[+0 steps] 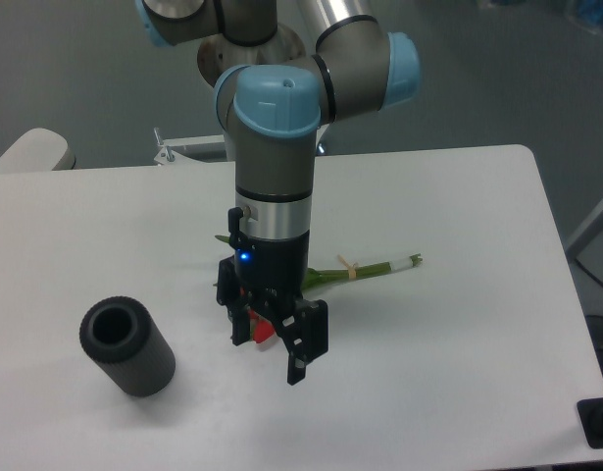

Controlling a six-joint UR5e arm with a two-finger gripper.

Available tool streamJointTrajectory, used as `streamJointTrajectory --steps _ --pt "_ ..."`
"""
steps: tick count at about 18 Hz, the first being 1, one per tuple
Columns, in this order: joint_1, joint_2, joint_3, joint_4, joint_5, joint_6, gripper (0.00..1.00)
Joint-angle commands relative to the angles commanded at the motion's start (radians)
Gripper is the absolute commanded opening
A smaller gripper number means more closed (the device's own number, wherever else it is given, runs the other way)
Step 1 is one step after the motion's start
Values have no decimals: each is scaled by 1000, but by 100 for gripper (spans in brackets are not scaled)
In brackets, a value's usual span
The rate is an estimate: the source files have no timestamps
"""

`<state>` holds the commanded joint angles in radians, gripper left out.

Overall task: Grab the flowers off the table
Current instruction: 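Lower the open gripper over the tulip stems near the flower heads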

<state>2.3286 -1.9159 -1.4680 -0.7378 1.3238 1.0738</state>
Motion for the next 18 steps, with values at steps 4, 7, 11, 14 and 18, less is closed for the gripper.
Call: streamJointTrajectory --steps 4,7,11,14,18 --pt "0 6 -20 0 3 12 100" --pt "9 18 -37 -5 6 15 100" --pt "24 38 -54 -43 47 28 100" --pt "34 47 -61 -113 84 66 100" --pt "28 54 -69 -236 282 121 100"
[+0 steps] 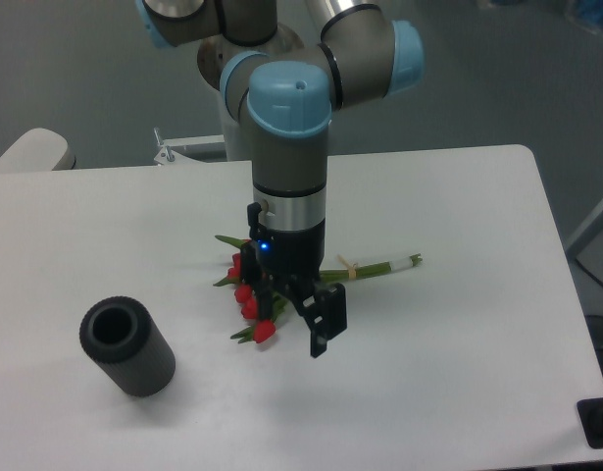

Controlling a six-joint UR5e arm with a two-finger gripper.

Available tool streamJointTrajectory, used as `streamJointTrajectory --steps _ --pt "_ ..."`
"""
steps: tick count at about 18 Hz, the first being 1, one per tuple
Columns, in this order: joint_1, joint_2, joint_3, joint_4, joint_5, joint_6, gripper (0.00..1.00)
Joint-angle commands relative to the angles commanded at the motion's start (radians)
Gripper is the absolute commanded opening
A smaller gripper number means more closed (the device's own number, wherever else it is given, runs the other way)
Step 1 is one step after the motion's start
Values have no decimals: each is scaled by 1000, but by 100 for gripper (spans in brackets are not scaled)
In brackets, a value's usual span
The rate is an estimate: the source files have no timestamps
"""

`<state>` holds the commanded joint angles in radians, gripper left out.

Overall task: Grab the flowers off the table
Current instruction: 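Lower the open gripper over the tulip stems near the flower heads, then close the gripper around the green tulip stems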

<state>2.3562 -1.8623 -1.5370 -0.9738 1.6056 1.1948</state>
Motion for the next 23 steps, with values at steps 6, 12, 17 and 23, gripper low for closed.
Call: streamJointTrajectory --steps 6,12,17,23 --pt "-6 14 -96 -71 85 71 100" --pt "1 8 -210 -65 85 203 100" --pt "31 -25 -209 -112 86 386 99" --pt "41 -58 -273 -74 73 391 100"
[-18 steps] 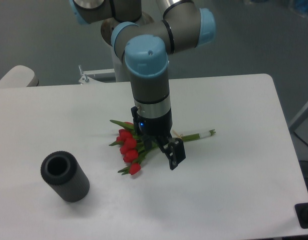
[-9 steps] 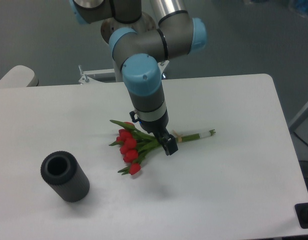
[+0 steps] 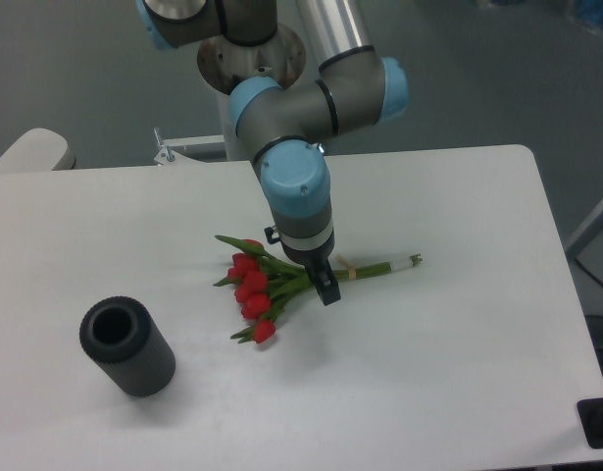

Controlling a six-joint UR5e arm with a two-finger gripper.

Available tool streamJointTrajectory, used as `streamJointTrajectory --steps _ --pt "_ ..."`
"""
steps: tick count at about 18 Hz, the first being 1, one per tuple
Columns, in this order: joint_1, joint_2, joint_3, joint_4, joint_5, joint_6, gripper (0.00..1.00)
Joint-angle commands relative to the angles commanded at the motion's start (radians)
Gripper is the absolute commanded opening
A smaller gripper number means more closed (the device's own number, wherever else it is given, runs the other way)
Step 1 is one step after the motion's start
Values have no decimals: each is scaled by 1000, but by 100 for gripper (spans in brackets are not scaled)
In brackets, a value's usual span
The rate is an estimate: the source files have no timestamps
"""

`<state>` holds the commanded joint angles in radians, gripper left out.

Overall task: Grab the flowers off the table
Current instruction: 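Close the gripper around the green tulip stems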

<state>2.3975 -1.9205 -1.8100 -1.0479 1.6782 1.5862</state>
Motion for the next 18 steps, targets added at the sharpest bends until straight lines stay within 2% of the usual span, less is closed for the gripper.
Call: streamJointTrajectory --steps 7,9,12,18 --pt "3 -12 -107 150 -12 -26 100" --pt "3 -15 -120 190 -35 -46 100" --pt "3 -18 -140 207 -78 -61 100" --pt "2 -41 -146 229 -78 -60 100"
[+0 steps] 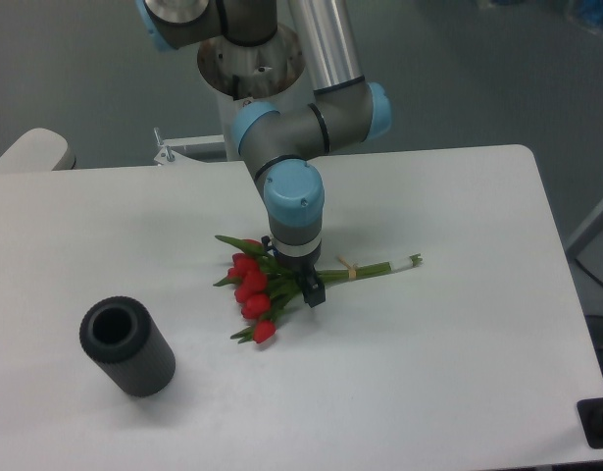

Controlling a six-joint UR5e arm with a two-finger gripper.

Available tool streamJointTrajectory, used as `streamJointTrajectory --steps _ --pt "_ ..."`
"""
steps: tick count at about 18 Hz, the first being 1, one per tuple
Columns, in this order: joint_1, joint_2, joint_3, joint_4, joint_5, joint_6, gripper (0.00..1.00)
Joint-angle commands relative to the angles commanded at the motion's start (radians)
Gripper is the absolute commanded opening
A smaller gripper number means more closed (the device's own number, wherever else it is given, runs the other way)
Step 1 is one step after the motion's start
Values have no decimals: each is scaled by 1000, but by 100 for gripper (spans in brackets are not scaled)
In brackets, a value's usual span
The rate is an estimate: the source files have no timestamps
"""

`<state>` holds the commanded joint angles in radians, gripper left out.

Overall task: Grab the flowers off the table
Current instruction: 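Close the gripper around the green tulip stems, then lift the tulip bundle up off the table, flower heads upward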

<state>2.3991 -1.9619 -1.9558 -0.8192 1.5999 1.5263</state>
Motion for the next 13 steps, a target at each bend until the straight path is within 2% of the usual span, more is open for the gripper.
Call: streamJointTrajectory --steps 2,3,4,5,6,9,13 --pt "0 0 9 -2 0 9 99" --pt "0 0 9 0 0 5 85" --pt "0 0 14 -2 -2 5 59" --pt "2 3 17 -3 -2 8 45" --pt "2 3 18 -3 -2 11 39" --pt "3 5 20 -3 -2 14 33" --pt "3 5 26 -2 -3 17 32"
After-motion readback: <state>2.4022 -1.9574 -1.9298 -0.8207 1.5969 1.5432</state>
